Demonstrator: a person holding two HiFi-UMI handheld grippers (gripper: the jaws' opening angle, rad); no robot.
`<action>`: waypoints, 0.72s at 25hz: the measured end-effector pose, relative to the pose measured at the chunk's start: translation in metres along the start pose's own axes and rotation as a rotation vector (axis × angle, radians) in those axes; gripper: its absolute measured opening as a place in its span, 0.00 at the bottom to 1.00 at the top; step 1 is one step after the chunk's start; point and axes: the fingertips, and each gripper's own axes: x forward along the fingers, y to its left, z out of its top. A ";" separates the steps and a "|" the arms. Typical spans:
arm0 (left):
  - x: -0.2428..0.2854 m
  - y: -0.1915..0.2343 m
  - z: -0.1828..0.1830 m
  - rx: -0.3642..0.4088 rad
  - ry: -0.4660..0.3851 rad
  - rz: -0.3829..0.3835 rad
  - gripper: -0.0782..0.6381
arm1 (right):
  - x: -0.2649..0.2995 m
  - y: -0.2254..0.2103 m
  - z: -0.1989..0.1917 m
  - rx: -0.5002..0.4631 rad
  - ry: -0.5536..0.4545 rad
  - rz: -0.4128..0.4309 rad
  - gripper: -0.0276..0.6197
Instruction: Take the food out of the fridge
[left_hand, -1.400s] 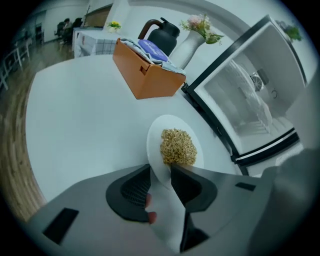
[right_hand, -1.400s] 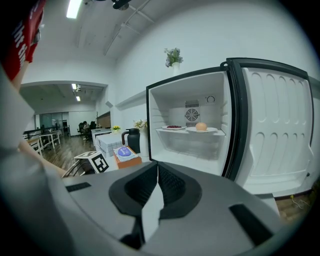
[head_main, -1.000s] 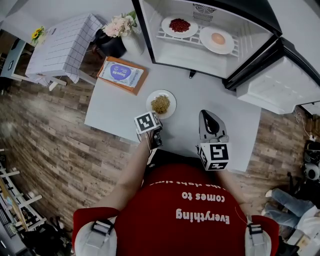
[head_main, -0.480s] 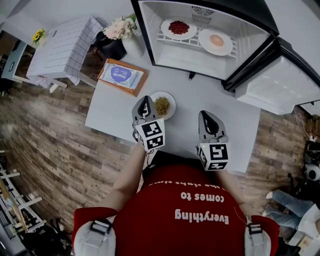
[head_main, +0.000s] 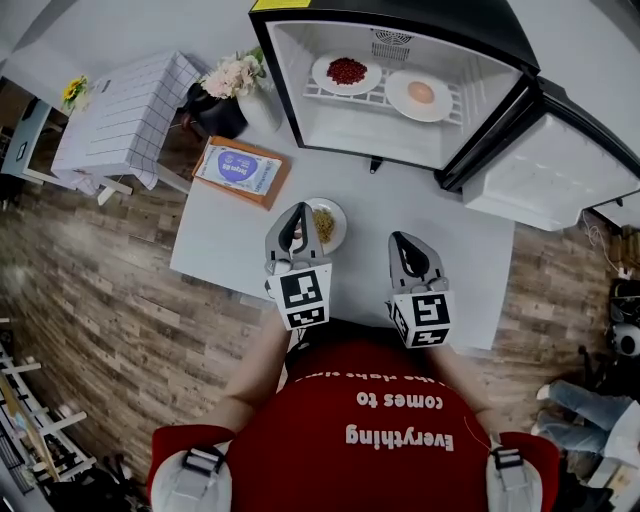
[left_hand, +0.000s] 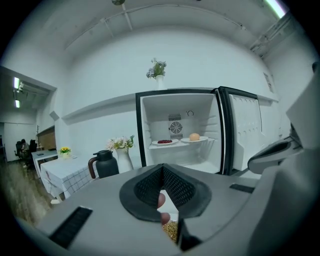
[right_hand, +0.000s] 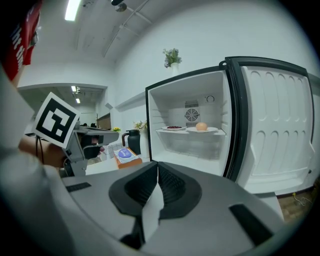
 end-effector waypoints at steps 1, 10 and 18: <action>-0.001 -0.001 0.001 0.007 -0.007 -0.002 0.12 | 0.000 0.000 0.000 0.000 -0.001 0.001 0.06; -0.006 0.003 -0.008 -0.018 0.021 0.004 0.12 | 0.013 -0.009 0.007 -0.018 -0.003 0.013 0.07; -0.006 0.002 -0.014 -0.031 0.043 -0.013 0.12 | 0.058 -0.060 0.040 0.300 -0.017 0.066 0.08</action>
